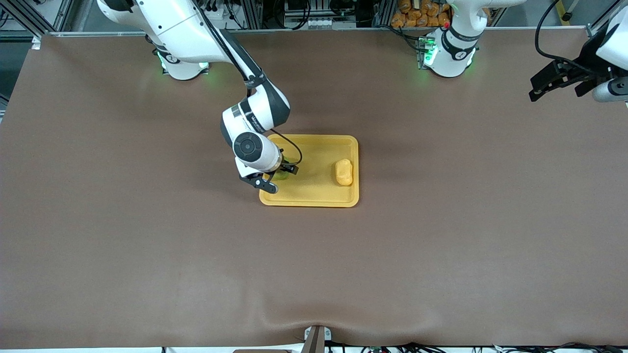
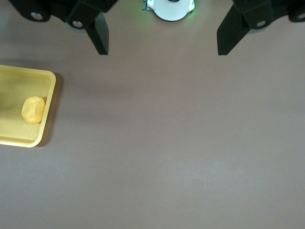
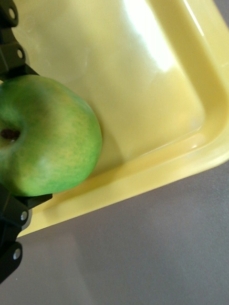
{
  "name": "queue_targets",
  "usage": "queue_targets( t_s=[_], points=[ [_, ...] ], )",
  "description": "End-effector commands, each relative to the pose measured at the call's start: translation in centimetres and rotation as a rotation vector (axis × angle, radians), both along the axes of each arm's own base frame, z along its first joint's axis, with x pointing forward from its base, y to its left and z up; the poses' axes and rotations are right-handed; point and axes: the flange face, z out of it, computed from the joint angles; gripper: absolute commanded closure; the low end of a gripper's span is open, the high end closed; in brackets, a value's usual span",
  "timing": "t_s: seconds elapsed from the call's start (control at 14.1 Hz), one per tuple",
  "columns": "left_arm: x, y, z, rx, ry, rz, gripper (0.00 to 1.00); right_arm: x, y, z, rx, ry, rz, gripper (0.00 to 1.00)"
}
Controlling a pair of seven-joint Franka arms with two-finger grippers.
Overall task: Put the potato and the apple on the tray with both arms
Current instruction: 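Lower the apple onto the tray and open the right gripper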
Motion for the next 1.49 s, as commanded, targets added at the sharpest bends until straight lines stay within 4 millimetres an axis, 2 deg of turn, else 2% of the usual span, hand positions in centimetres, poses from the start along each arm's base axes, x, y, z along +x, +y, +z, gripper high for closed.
queue_targets(
  t_s=[0.0,0.07,0.14,0.28,0.64,0.78,1.06,1.21,1.42],
  points=[
    [-0.7,-0.3,0.0,-0.012,0.012,-0.009,0.0,0.4,0.2,-0.1,0.003,0.001,-0.026,0.73],
    [-0.7,-0.3,0.1,-0.012,0.01,-0.009,0.0,0.5,0.2,-0.2,0.004,0.002,-0.03,0.45],
    [-0.7,-0.2,0.1,-0.012,0.01,-0.008,0.0,0.6,0.1,-0.6,0.002,0.007,-0.038,0.0],
    [-0.7,-0.2,0.2,-0.013,0.009,-0.007,0.0,0.3,0.5,-0.4,0.001,0.009,-0.032,0.0],
    [-0.9,-0.2,0.4,-0.013,0.004,-0.009,0.0,1.0,0.8,1.7,0.004,0.03,-0.029,0.0],
    [-1.3,-0.1,0.8,-0.012,0.006,-0.009,0.0,1.6,1.1,4.0,0.003,0.047,-0.034,0.0],
    [-1.8,-0.2,1.2,-0.011,0.007,-0.009,0.0,2.8,0.3,7.3,0.001,0.054,-0.032,0.0],
    [-1.8,-0.2,1.2,-0.011,0.005,-0.01,0.0,4.4,-0.5,9.3,0.0,0.039,-0.052,0.0],
    [-1.8,-0.2,1.2,-0.009,0.004,-0.008,0.0,8.3,-3.0,14.8,0.0,-0.002,-0.089,0.0]
  ],
)
